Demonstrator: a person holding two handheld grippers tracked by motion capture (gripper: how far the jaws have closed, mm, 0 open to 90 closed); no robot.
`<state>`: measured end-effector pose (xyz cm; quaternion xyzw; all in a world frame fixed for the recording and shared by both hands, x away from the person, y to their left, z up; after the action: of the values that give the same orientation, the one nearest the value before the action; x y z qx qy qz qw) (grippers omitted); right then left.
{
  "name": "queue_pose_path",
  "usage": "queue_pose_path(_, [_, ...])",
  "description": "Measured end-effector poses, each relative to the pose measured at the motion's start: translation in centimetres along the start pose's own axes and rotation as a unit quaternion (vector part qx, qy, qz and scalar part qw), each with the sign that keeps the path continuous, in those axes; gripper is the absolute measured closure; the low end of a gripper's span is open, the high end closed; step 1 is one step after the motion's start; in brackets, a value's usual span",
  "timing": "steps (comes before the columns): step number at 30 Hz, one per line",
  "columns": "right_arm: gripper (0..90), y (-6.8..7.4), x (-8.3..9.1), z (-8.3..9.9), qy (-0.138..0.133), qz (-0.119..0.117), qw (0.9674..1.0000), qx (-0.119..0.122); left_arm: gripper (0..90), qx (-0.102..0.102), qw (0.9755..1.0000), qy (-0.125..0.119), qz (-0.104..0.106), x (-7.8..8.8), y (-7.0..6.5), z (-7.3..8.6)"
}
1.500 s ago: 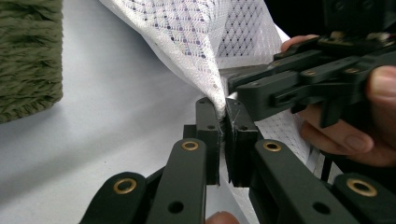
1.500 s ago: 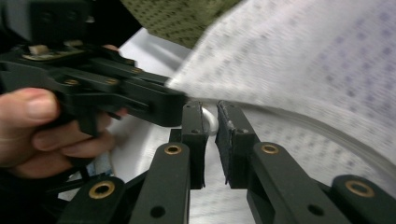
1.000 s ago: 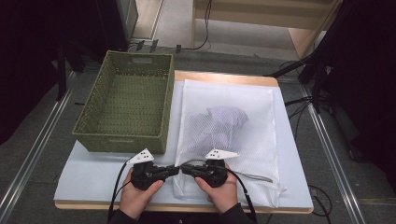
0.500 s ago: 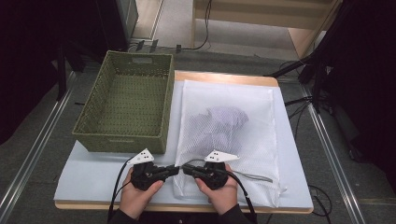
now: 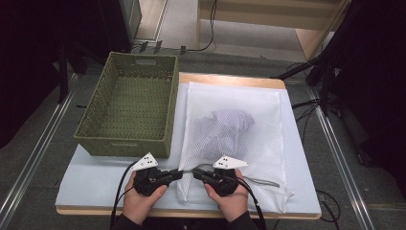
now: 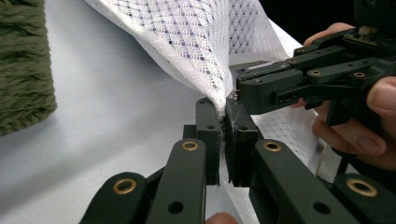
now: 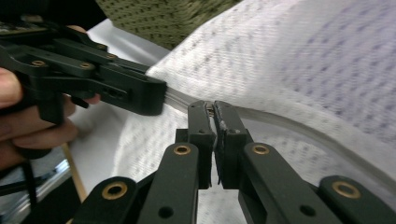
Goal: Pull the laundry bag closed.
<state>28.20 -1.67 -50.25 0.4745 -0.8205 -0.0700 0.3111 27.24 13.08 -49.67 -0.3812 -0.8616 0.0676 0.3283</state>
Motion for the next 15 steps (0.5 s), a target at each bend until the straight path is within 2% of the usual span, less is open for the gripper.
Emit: queue_pose_path(15, [87.8, -1.2, 1.7, 0.3, -0.008, 0.023, 0.9997, -0.008, 86.1, -0.004, 0.9999, -0.001, -0.011, 0.2, 0.4, -0.2])
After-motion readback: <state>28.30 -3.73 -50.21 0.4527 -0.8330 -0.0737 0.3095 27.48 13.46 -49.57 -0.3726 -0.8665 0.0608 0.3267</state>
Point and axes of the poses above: each handheld gripper's, and its own axes: x roughly backward along the jaws, z roughly out of its underside, y roughly to its left, the point moved 7 cm from there along -x, roughly forward along the jaws, and after that the axes turned 5 degrees about -z, right-handed, at the moved point
